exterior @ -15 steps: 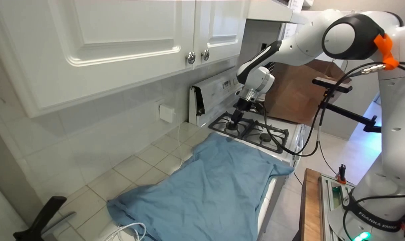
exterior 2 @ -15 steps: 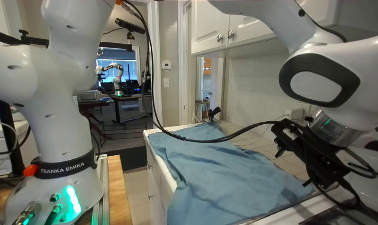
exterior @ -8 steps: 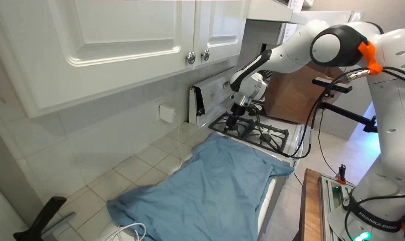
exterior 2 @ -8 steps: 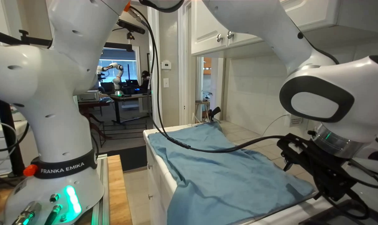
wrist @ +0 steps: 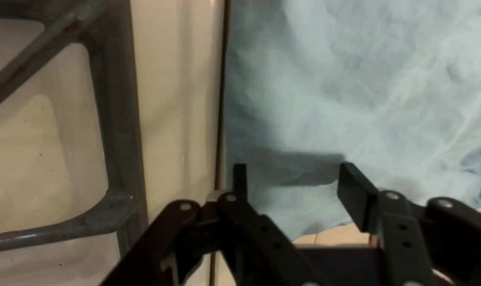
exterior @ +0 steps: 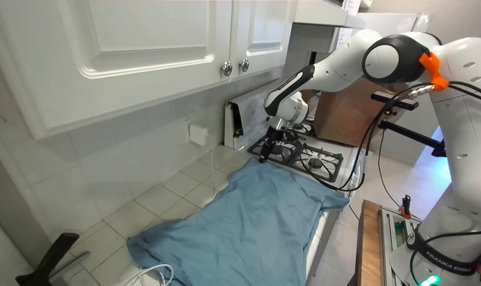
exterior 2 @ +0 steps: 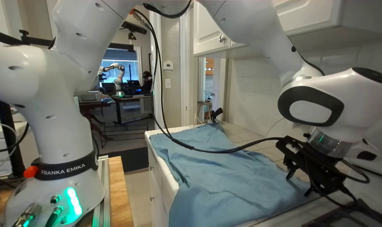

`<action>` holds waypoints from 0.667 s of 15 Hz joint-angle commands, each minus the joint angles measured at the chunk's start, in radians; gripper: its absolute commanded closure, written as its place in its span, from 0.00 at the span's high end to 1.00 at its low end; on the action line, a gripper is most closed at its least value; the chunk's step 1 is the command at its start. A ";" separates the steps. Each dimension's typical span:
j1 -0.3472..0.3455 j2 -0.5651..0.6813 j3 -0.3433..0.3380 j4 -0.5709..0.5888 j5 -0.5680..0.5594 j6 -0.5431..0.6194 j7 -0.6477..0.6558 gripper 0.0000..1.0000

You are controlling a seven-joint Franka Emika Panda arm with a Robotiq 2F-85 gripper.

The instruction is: Fold the blue pillowcase in half from right to left.

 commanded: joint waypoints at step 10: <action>-0.019 0.016 0.039 0.000 -0.159 0.027 0.135 0.65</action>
